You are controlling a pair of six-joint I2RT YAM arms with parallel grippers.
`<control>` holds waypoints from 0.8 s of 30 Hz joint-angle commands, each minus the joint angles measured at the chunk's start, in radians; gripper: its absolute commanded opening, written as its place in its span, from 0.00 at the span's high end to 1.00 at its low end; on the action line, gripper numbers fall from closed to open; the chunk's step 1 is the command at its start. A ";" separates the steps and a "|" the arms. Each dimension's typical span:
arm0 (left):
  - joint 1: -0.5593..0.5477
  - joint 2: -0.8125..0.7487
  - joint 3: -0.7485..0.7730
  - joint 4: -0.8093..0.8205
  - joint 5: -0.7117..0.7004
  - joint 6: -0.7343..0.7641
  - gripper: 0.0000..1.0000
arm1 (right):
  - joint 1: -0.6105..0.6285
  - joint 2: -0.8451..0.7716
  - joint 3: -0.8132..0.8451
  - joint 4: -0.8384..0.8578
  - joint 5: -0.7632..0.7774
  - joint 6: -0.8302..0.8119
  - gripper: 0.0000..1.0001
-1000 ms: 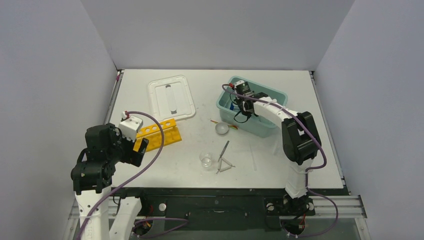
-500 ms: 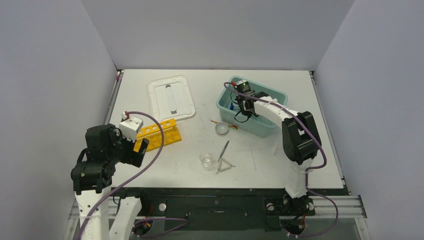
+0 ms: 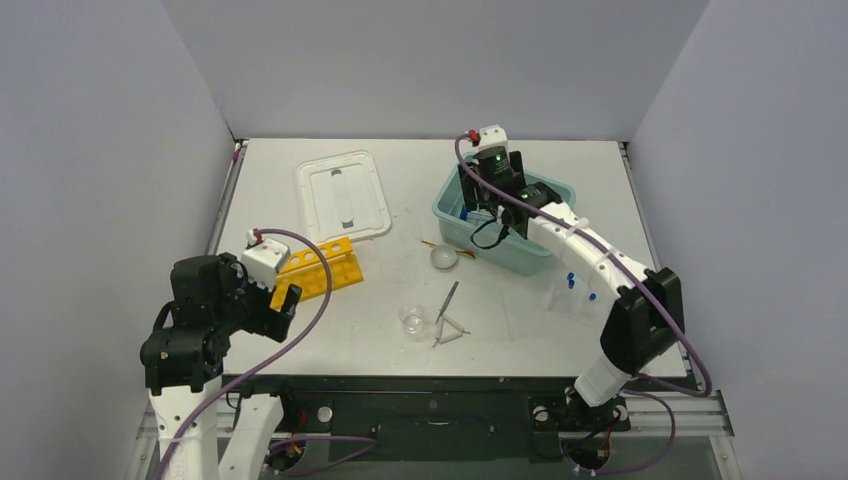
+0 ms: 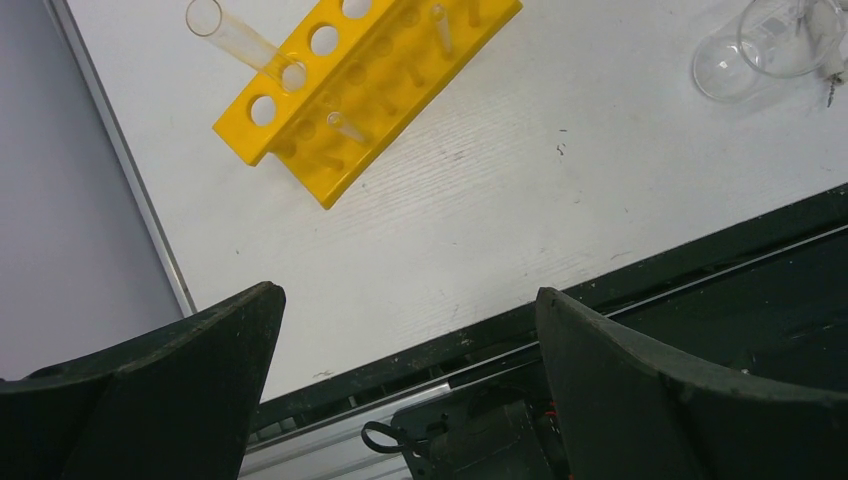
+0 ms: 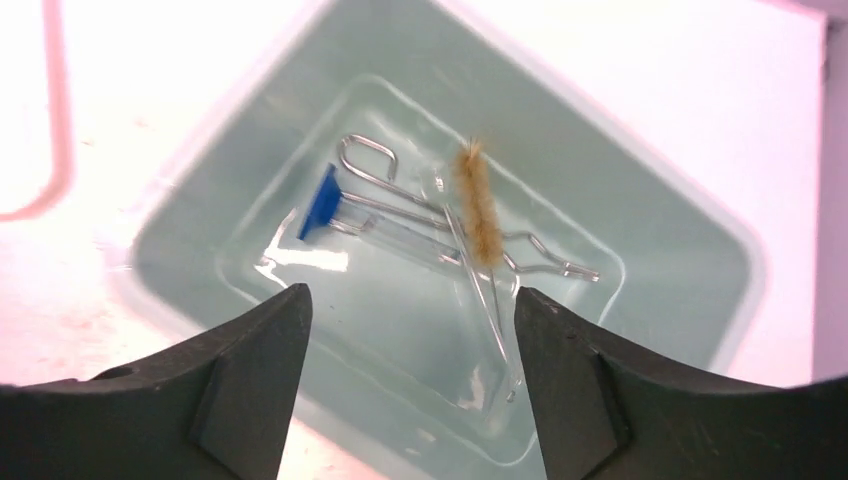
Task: Organize the chemistry lab equipment
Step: Pick up the chemistry item at the center of the board.
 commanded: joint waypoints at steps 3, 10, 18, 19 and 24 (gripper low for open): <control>0.004 0.004 0.039 0.003 0.062 0.014 0.03 | 0.179 -0.213 -0.030 0.062 0.229 0.046 0.20; 0.004 0.014 0.023 0.028 0.089 0.012 0.03 | 0.075 -0.338 -0.296 0.220 -0.401 0.355 0.07; 0.004 0.008 0.001 0.036 0.093 0.024 0.04 | 0.443 -0.402 -0.423 0.107 0.157 0.482 0.13; 0.004 0.006 0.000 0.036 0.092 0.024 0.04 | 0.464 -0.397 -0.426 0.100 0.167 0.490 0.17; 0.004 -0.009 -0.009 0.039 0.078 0.027 0.03 | 0.573 -0.340 -0.440 0.109 0.143 0.519 0.29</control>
